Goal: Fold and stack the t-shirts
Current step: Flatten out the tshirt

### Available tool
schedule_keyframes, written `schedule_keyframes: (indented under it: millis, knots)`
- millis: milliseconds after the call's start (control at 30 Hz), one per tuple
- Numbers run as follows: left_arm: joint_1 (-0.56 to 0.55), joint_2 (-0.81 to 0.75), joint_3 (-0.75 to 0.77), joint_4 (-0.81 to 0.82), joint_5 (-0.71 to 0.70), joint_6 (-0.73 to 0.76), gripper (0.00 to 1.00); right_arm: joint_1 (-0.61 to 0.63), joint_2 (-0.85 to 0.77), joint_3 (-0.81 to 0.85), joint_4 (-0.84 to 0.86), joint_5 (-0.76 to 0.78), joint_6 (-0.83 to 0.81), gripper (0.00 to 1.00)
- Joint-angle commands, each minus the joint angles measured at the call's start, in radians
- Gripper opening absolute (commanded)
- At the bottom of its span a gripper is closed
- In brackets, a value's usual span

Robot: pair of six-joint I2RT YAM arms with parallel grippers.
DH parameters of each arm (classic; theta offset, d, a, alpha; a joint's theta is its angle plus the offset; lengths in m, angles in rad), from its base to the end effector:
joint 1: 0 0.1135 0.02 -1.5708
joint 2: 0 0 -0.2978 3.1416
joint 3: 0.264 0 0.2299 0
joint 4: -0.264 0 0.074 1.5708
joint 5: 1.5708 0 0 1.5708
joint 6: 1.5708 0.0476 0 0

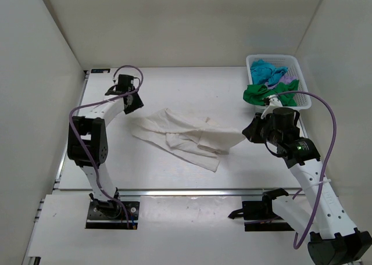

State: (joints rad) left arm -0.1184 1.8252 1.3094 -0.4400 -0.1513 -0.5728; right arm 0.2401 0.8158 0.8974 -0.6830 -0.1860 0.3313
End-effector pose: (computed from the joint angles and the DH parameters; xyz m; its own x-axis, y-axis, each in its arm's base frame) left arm 0.3856 -0.0386 0.2456 -0.6981 -0.4565 -0.5516 -0.4140 0.8859 -0.2092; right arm 0.1259 0.0399 0.3399 -0.6439 0.1715 -0.7457 -0.1823 0.9121 0.3671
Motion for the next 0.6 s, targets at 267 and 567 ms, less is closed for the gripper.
schedule_keyframes:
  millis: [267, 567]
  knots:
    - [-0.007, 0.042, -0.005, -0.072, -0.014, 0.252, 0.5, -0.01, -0.006, -0.002, 0.023, -0.02, -0.011, 0.0]
    - [-0.017, 0.036, -0.074, -0.01, 0.082, 0.242, 0.51, -0.01, -0.004, -0.011, 0.034, -0.033, -0.002, 0.0]
